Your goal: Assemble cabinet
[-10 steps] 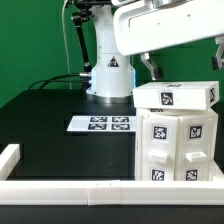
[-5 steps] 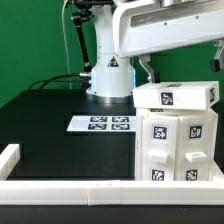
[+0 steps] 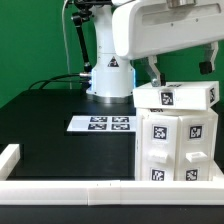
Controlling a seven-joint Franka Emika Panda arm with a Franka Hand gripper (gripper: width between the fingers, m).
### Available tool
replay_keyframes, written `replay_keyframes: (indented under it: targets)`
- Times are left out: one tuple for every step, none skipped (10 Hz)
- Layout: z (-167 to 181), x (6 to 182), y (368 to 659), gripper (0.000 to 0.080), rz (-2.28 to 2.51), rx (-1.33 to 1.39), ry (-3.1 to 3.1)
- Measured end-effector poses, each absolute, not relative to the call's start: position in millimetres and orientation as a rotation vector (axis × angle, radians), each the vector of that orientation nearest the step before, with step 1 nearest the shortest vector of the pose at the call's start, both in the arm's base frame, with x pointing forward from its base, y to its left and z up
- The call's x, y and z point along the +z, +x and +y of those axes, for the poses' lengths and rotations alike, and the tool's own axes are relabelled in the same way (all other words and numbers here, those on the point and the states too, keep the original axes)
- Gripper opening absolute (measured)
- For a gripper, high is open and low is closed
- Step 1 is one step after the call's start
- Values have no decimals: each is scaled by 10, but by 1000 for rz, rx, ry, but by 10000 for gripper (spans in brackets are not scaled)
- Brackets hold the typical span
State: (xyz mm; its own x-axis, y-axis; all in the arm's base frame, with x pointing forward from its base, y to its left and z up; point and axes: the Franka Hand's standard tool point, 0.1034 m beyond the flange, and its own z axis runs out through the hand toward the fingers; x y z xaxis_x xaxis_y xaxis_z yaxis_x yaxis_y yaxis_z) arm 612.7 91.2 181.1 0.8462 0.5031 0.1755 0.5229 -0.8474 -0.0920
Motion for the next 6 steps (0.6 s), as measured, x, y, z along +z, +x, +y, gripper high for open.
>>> replay_keyframes:
  targets:
    - [891, 1795, 6124, 797, -937, -220, -2857]
    - [880, 1786, 6122, 797, -1002, -223, -2840]
    - [878, 1767, 6109, 797, -1127, -224, -2805]
    - [885, 1741, 6101, 797, -1082, -214, -2820]
    - [869, 1689, 6091, 797, -1082, -203, -2818]
    - [853, 1641, 6082, 797, -1080, -193, -2818]
